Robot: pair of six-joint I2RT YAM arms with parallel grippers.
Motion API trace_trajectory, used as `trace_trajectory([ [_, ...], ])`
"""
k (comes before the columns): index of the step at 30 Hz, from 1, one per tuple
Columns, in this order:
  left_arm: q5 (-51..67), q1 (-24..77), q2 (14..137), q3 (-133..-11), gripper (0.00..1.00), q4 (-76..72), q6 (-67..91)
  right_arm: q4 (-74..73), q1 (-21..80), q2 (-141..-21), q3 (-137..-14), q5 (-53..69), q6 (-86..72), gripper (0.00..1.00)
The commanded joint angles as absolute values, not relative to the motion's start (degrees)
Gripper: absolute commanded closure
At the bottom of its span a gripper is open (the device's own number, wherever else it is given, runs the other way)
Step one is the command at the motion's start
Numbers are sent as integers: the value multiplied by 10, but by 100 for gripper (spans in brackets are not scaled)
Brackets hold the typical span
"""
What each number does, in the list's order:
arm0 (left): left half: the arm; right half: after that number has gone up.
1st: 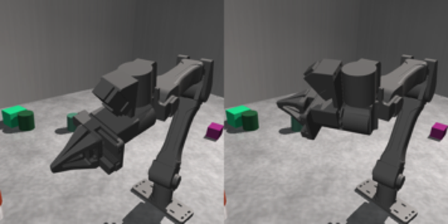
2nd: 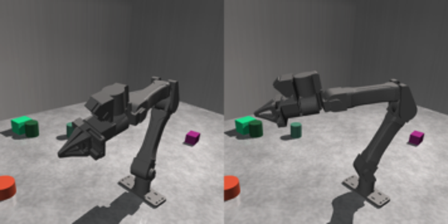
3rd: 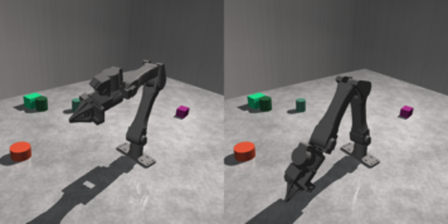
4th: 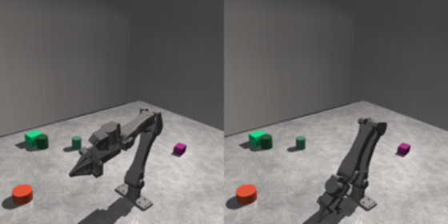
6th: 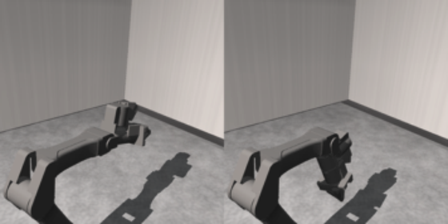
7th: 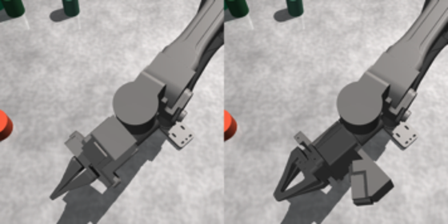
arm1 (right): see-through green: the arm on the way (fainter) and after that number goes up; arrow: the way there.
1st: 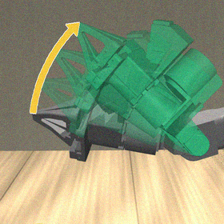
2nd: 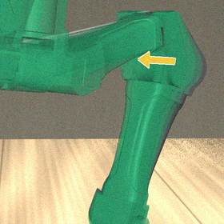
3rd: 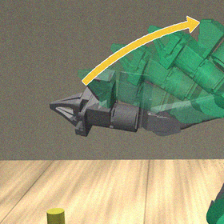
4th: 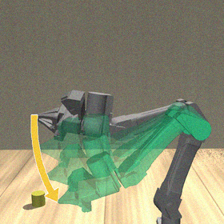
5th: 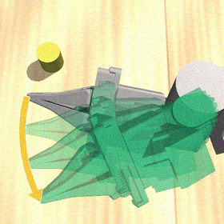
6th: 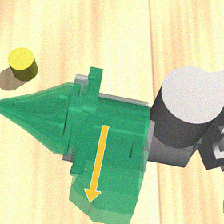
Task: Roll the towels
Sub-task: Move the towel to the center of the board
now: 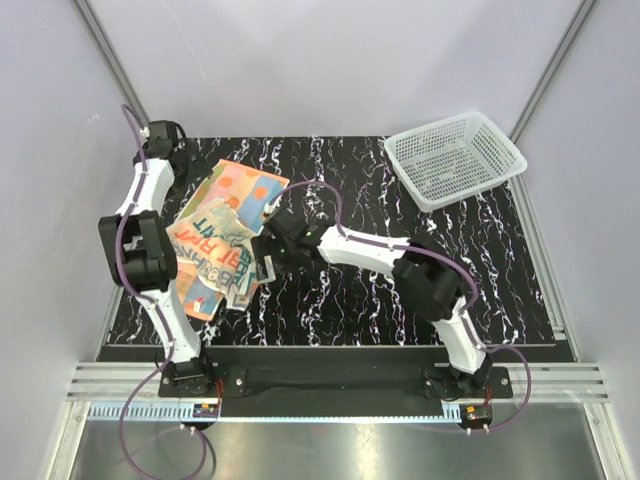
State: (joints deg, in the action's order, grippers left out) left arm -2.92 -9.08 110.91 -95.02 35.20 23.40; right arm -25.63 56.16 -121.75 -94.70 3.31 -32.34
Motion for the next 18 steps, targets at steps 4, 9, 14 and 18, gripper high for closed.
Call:
trace_trajectory([
  [4,-82,-91,1266,-1104,1,442,179,-252,560,-1275,-1019,68,-321,0],
  [9,-56,-87,1310,-1120,1,441,175,-250,560,-1292,-1032,80,-317,4],
  [14,-58,-76,1341,-1137,1,454,167,-239,560,-1298,-1023,89,-316,16],
  [18,-54,-73,1368,-1156,16,465,164,-225,561,-1296,-1013,96,-321,33],
])
